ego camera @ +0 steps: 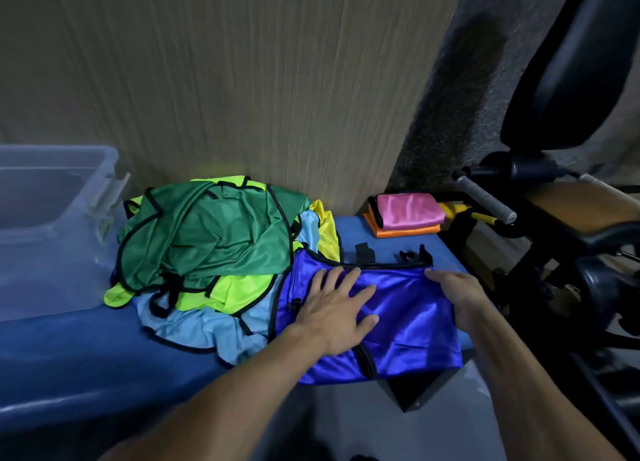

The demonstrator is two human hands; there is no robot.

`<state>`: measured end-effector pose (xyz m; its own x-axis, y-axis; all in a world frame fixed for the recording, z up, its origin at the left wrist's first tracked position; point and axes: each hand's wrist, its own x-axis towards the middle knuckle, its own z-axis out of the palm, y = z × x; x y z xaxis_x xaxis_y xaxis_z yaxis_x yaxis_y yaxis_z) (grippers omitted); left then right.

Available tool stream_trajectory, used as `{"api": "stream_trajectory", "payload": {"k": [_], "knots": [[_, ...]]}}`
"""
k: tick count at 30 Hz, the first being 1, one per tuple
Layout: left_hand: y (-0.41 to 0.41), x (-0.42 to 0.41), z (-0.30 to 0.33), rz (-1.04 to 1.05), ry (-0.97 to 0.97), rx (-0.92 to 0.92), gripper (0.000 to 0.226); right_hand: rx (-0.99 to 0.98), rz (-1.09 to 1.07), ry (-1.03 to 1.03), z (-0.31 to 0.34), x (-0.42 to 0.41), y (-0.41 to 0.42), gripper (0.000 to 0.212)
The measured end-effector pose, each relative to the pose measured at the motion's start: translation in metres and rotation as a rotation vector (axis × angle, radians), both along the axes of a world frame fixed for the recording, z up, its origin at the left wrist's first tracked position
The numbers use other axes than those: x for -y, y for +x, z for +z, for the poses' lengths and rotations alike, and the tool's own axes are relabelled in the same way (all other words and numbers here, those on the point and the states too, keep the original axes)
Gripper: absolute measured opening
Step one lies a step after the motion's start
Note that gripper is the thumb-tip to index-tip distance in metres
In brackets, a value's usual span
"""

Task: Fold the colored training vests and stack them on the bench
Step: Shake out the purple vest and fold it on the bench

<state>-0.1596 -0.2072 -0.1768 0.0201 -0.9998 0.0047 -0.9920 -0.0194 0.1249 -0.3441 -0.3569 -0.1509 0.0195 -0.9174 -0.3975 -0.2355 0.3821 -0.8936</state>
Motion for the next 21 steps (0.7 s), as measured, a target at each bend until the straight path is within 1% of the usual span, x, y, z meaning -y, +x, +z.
{"api": "stream_trajectory", "payload": {"k": [3,5,8,9,14,17,21], "knots": [[0.002,0.0,-0.002,-0.01,0.018,-0.029,0.064,-0.003,0.026,-0.014,0.0,0.012,0.001,0.033],[0.003,-0.002,-0.003,-0.02,0.02,-0.036,0.065,-0.046,0.047,-0.037,0.0,0.02,0.005,0.04],[0.004,-0.003,-0.005,-0.025,0.024,-0.046,0.066,-0.054,0.08,-0.025,0.001,0.028,0.011,0.043],[0.005,-0.003,-0.006,-0.027,0.022,-0.044,0.066,-0.052,0.082,-0.011,0.002,0.031,0.013,0.042],[0.008,-0.005,-0.006,-0.037,0.015,-0.048,0.065,-0.037,0.1,0.005,0.0,0.045,0.014,0.023],[0.009,-0.005,-0.004,-0.035,0.024,-0.057,0.065,-0.015,0.161,0.043,0.001,0.048,0.008,0.018],[0.01,-0.006,0.002,-0.033,0.029,-0.024,0.067,0.07,0.242,0.091,0.0,0.054,-0.003,0.014]]}}
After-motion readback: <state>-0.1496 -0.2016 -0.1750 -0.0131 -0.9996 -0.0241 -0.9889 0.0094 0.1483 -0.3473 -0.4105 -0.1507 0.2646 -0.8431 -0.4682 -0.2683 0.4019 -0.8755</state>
